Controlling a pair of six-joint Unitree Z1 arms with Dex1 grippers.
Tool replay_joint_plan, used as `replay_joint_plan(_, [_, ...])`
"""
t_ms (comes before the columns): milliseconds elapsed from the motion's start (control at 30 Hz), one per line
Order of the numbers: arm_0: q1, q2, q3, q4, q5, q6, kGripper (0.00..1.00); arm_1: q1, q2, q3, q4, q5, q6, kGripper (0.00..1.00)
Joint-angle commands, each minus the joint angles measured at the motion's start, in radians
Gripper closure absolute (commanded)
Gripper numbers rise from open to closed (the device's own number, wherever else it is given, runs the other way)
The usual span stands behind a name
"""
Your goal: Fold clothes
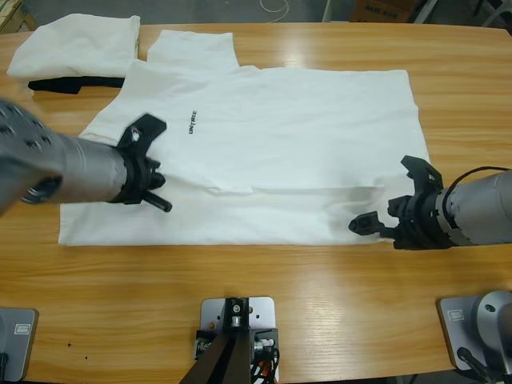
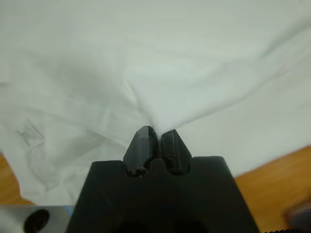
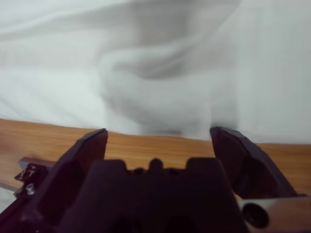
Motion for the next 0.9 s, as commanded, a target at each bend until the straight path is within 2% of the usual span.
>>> replay_joint_plan(33, [-0.007,0.000,-0.189,0.266,-0.150,-0.145,1.000,0.027,0.050,0.031,-0.032,0.021,0.009,0.138])
replay_joint_plan(300, [-0.007,0.086,-0.183,0.335,-0.367,-0.256,1.000,0.035,0.057,0.039,-0.040,0.023,0.009,0.138])
replay_joint_plan(467, [-0.003,0.094,-0.192,0.356,-0.375,-0.281,1.000,0.037,0.063,0.042,-0.051,0.023,0.009,0.138])
replay_joint_plan(767, [0.025,0.192,-0.318,0.388,-0.458,-0.277,1.000,0.049,0.093,0.044,-0.076,0.037,0.009,0.138])
replay_joint_plan(900, [0.025,0.208,-0.318,0.417,-0.462,-0.276,1.000,0.060,0.088,0.049,-0.078,0.033,0.013,0.138])
